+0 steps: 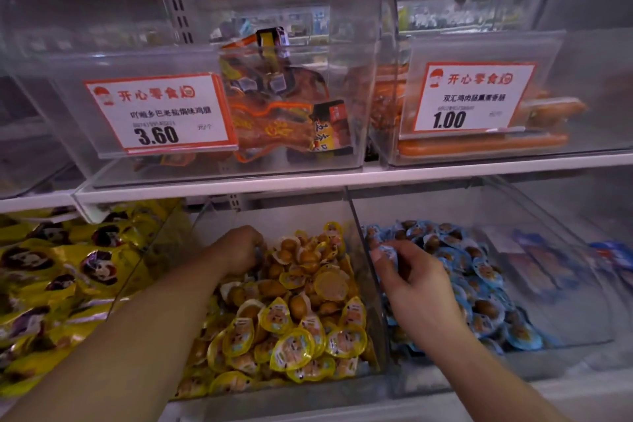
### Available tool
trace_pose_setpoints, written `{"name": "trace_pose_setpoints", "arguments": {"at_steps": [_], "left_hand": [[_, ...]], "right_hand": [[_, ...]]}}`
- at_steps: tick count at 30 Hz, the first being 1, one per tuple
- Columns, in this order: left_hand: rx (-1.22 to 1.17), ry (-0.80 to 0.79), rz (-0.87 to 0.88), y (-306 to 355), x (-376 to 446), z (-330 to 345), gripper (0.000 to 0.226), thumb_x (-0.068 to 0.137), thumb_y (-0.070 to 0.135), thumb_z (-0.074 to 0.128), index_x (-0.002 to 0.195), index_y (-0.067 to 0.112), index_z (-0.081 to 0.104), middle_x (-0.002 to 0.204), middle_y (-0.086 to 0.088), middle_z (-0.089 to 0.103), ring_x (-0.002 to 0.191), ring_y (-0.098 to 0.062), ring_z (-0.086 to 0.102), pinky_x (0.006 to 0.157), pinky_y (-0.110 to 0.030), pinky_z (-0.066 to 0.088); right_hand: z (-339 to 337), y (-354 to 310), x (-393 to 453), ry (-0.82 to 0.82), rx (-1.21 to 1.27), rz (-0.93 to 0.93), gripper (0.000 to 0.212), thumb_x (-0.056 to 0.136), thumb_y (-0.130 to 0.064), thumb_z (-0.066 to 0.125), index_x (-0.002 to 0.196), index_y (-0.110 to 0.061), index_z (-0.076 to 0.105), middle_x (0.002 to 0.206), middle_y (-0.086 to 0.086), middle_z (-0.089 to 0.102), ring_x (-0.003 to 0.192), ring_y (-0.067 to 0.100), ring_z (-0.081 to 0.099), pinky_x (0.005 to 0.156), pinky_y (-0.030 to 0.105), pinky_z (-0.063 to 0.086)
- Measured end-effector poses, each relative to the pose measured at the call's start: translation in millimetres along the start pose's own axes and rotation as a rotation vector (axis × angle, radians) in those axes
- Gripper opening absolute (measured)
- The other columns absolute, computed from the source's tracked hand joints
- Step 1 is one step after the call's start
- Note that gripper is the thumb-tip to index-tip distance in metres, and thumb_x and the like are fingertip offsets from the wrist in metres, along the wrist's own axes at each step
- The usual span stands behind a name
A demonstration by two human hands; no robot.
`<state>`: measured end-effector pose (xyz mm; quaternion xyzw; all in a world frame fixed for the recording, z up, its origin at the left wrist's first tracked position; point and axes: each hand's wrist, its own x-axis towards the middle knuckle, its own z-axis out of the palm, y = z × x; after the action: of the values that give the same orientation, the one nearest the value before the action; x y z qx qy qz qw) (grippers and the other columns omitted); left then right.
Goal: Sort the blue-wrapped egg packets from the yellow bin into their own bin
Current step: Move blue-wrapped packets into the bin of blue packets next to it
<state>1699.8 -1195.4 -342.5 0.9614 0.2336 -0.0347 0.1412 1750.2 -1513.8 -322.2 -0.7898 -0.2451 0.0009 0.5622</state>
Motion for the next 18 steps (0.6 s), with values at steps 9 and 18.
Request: {"name": "trace_pose_setpoints", "arguments": {"at_steps": [9,18], "left_hand": [[-0.517,0.059,-0.032,41.8,-46.1,-62.4,0.009,0.081,0.020,0.081,0.075,0.020,0.074,0.068,0.005,0.073,0.070,-0.009,0.068,0.064,-0.020,0.049],[-1.195,0.011,-0.207,78.9,-128.5,-36.0,0.014,0.097,0.003,0.056,0.100,0.005,0.070,0.097,-0.015,0.072,0.077,-0.025,0.073,0.061,-0.030,0.056]], "right_hand": [[2.8,-1.1,6.3,0.035,0.006,0.016,0.012,0.096,-0.034,0.062,0.096,-0.023,0.068,0.065,-0.007,0.064,0.056,0.001,0.061,0.046,0.015,0.041],[-28.7,-4.8,-2.0,0.026,-0.510,0.021,0.041,0.094,-0.025,0.062,0.133,-0.013,0.061,0.133,0.016,0.057,0.115,0.035,0.054,0.094,0.044,0.048]]}}
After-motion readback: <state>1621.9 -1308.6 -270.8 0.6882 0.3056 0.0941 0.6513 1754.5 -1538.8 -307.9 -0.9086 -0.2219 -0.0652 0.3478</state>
